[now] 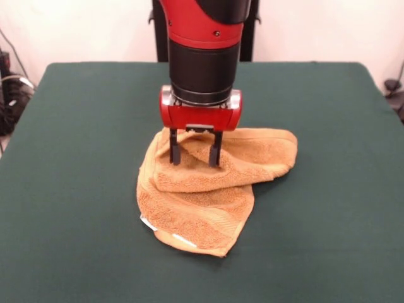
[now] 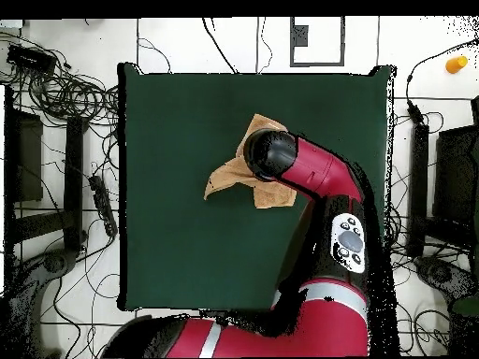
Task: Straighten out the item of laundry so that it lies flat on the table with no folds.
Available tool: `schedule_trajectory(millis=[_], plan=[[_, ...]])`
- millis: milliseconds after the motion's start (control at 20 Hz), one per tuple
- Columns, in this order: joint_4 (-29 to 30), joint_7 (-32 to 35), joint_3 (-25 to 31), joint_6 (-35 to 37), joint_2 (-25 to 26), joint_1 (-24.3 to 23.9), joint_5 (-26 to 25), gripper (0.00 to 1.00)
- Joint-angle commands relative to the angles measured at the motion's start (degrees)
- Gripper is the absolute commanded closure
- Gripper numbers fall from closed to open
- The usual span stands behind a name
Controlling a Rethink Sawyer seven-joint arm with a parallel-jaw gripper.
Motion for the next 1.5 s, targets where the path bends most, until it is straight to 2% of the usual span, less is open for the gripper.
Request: schedule_trajectory(millis=[50, 400, 1050, 1500], plan=[[12.17, 12.7, 5.6, -2.45, -2.42, 1.19, 0.59, 0.0], [16.74, 13.71, 5.13, -1.02, -5.06, 2.33, 1.01, 0.0], [16.59, 14.49, 6.95, -1.99, -3.76, 2.38, 2.11, 0.0], [8.11, 18.44, 6.61, -3.64, 3.0, 4.03, 4.63, 0.0]])
